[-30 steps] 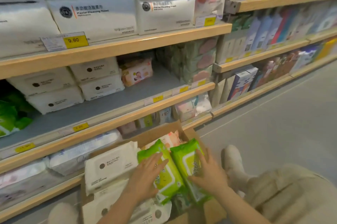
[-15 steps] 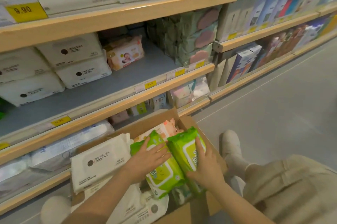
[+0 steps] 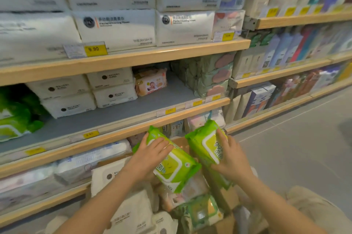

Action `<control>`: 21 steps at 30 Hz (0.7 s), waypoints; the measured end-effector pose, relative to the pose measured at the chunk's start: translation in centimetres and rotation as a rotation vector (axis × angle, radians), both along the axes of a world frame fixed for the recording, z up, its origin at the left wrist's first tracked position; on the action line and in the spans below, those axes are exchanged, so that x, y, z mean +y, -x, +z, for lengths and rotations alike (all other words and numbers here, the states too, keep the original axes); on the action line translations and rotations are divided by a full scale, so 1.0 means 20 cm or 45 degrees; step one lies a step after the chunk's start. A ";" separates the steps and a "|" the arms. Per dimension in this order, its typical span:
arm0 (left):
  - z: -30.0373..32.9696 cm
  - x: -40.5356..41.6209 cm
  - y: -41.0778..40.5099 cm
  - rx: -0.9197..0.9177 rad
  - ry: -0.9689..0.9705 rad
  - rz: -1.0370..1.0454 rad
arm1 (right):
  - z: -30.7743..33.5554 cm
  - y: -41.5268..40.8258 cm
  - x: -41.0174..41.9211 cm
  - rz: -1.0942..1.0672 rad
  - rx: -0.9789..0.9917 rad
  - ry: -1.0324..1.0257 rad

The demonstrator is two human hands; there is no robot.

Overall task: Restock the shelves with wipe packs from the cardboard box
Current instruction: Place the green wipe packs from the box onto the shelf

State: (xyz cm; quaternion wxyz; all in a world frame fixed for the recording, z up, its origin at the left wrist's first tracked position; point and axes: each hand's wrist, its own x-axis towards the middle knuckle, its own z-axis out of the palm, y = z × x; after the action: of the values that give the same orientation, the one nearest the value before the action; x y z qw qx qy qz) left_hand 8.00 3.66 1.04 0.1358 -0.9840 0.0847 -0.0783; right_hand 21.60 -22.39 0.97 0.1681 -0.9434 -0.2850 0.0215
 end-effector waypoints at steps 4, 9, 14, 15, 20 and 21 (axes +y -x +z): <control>0.08 0.20 0.19 -0.003 0.027 0.230 | 0.12 -0.01 0.16 0.094 -0.068 0.025; 0.11 0.47 0.56 0.016 0.032 0.517 | 0.18 0.04 0.51 0.311 -0.156 0.065; 0.14 0.69 0.94 -0.030 0.067 0.818 | 0.21 0.15 0.97 0.587 -0.213 0.090; 0.15 0.73 1.00 -0.048 0.077 0.871 | 0.22 0.18 1.06 0.636 -0.247 0.108; 0.16 0.90 1.30 -0.284 0.150 1.136 | 0.27 0.35 1.54 0.871 -0.414 0.178; 0.15 0.94 1.36 -0.319 0.164 1.195 | 0.29 0.39 1.63 0.915 -0.464 0.182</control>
State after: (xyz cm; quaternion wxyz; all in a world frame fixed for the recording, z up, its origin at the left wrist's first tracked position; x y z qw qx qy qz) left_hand -19.10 22.41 4.09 0.1042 -0.9055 -0.3898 -0.1315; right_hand 13.90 10.29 6.72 0.0306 -0.7815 -0.6193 -0.0688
